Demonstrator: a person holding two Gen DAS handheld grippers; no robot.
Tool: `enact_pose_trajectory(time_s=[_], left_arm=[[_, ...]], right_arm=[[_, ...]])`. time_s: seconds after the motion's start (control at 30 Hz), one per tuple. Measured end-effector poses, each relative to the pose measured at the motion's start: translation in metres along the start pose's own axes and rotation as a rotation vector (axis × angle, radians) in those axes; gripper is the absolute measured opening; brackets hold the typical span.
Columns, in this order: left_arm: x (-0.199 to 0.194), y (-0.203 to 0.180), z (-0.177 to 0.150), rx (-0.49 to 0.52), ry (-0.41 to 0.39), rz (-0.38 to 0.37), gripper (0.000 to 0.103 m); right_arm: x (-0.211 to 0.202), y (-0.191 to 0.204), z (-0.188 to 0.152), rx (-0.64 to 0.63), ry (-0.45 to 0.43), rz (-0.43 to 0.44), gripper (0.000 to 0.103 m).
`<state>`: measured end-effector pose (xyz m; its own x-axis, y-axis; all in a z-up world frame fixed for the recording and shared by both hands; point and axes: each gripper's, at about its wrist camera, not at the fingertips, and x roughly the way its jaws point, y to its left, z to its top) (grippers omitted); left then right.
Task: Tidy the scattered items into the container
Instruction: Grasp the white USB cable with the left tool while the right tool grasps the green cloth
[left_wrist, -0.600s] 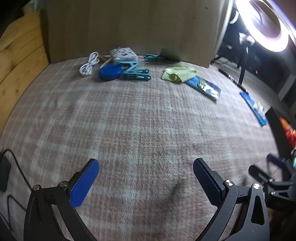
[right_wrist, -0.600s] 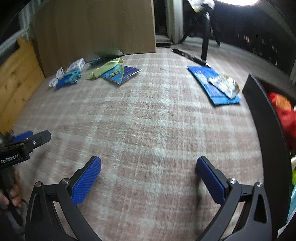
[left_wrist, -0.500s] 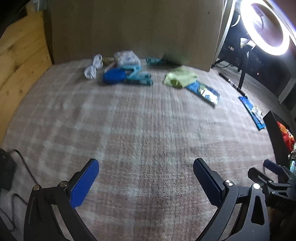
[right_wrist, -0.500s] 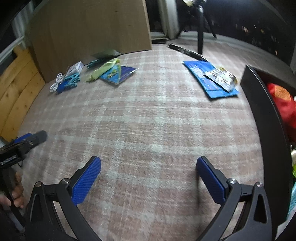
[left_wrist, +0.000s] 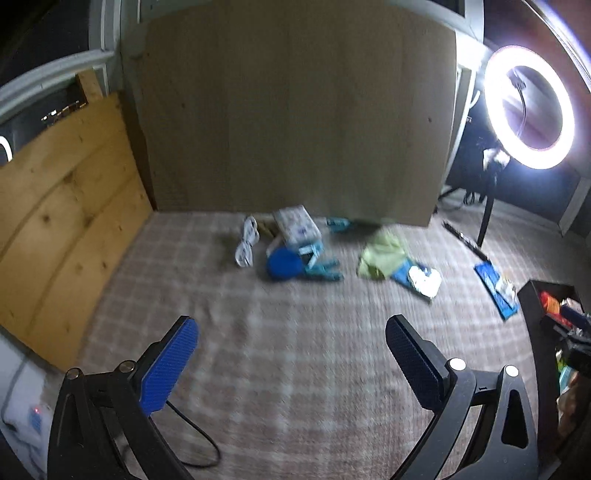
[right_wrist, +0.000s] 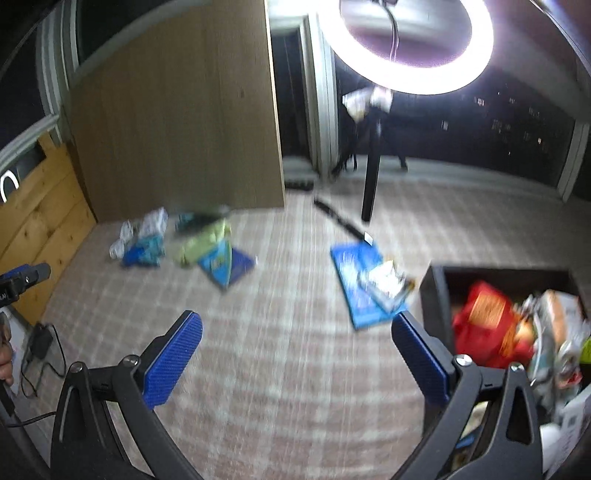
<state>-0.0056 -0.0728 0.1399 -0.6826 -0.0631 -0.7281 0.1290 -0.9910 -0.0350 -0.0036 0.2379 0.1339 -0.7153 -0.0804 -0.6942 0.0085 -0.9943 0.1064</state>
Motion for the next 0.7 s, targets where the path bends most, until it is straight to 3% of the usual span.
enact_pose_trajectory(time_s=[0.17,0.37,0.43,0.53,0.7], left_arm=[[-0.008,0.018,0.021,-0.003,-0.045,0.028,0.102],[0.004,0.038,0.043,-0.001,-0.051,0.043,0.099],[0.012,0.041,0.047,0.01,-0.057,0.051,0.098],[0.033,0.049,0.051,0.013,-0.031,0.054,0.091],[0.076,0.061,0.052,0.004,0.039,0.038,0.084]], right_arm=[[-0.009,0.012,0.028,-0.031,-0.059,0.008,0.101],[0.01,0.033,0.053,-0.081,-0.059,0.03,0.097],[0.021,0.038,0.057,-0.096,-0.046,0.038,0.091],[0.048,0.047,0.065,-0.117,0.008,0.07,0.073],[0.108,0.064,0.071,-0.141,0.112,0.108,0.071]])
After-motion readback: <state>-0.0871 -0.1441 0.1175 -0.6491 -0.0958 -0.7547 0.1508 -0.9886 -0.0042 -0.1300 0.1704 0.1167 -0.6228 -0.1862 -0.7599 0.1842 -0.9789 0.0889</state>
